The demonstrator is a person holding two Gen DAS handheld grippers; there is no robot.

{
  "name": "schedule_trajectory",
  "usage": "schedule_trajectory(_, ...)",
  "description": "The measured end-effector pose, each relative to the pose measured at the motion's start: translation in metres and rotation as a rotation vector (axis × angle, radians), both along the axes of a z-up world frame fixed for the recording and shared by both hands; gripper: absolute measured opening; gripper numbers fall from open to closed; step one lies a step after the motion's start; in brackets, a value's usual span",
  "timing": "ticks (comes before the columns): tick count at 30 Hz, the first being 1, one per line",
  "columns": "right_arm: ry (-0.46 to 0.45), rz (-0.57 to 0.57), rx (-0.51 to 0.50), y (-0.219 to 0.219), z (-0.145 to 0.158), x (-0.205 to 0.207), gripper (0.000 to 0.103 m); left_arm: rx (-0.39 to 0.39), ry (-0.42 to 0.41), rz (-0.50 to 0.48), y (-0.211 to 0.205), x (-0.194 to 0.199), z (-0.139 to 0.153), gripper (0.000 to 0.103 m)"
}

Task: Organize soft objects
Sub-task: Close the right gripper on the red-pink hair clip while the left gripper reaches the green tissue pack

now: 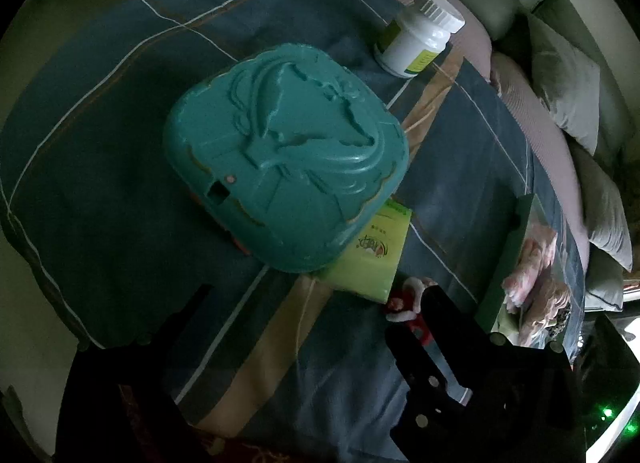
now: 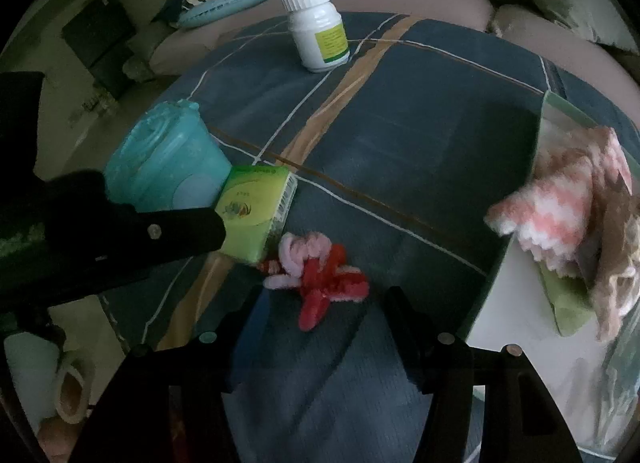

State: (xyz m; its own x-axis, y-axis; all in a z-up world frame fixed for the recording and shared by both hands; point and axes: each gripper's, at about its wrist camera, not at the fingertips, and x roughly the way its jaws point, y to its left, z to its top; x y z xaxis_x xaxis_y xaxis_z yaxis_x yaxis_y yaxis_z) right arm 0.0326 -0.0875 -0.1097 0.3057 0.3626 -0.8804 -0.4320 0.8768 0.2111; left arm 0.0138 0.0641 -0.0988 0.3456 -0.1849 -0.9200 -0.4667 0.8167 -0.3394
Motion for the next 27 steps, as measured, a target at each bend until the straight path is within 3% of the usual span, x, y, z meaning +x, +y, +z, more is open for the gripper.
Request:
schedule_trajectory(13, -0.001, 0.021, 0.016, 0.012, -0.004, 0.002, 0.063, -0.007, 0.017, 0.018, 0.001, 0.003, -0.007, 0.1)
schedule_trajectory(17, -0.002, -0.003, 0.024, 0.006, -0.003, 0.003, 0.052, -0.002, 0.022, 0.01, -0.002, 0.005, -0.007, 0.1)
schedule_trajectory(27, 0.02, -0.038, 0.083, -0.011, 0.002, -0.004, 0.051, 0.008, 0.039, -0.009, -0.01, 0.009, -0.005, 0.1)
